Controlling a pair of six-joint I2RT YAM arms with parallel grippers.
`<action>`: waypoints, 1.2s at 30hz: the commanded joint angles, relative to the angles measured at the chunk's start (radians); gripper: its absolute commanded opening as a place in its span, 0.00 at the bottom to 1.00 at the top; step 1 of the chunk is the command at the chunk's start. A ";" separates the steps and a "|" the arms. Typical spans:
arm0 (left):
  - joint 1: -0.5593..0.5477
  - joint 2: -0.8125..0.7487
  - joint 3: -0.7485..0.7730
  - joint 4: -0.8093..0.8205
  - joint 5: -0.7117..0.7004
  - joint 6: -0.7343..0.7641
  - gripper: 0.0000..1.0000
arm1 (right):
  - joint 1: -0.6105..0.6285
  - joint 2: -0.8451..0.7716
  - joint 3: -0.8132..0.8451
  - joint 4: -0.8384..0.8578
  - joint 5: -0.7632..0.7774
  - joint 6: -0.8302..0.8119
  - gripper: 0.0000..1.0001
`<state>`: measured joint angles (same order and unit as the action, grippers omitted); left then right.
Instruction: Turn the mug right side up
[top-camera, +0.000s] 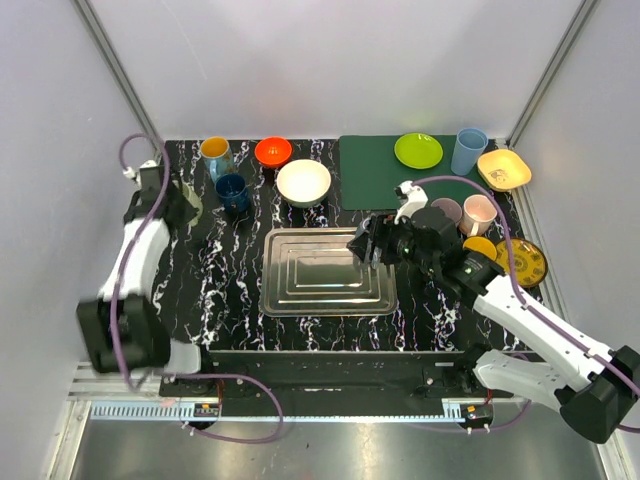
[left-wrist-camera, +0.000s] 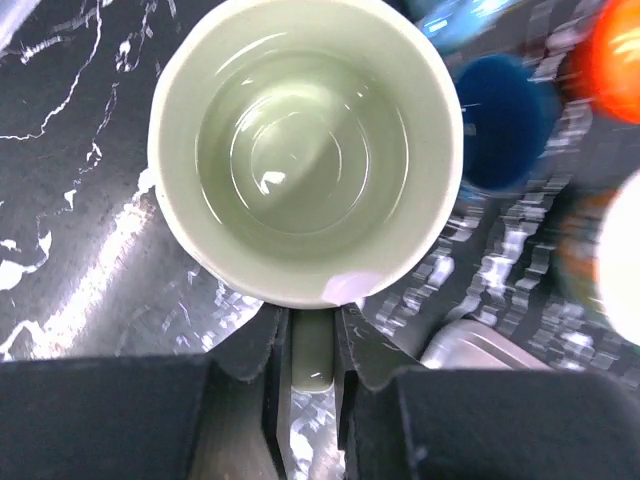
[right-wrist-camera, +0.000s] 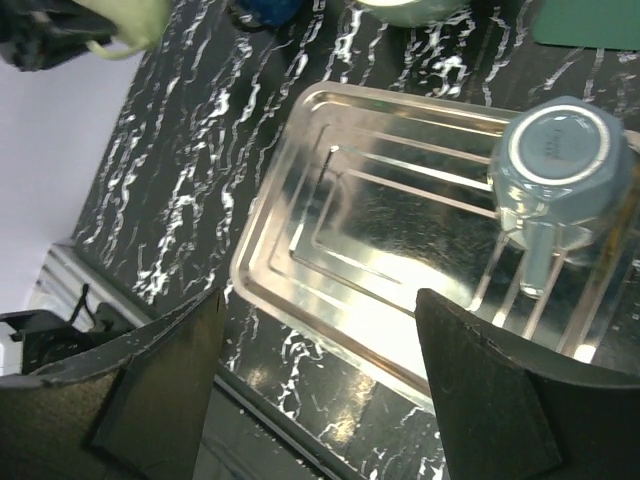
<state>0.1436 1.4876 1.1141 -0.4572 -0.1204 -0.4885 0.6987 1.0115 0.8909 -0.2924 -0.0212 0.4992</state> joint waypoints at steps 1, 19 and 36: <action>-0.070 -0.398 -0.032 0.066 0.097 -0.139 0.00 | 0.002 0.025 0.026 0.114 -0.123 0.051 0.82; -0.470 -0.793 -0.464 1.041 0.697 -0.754 0.00 | 0.002 0.180 0.036 0.777 -0.605 0.512 0.84; -0.679 -0.702 -0.493 1.082 0.620 -0.704 0.00 | 0.002 0.295 0.052 1.012 -0.551 0.572 0.56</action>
<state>-0.4984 0.7967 0.5953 0.4770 0.4667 -1.2140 0.6987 1.2995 0.9073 0.5701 -0.6037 1.0435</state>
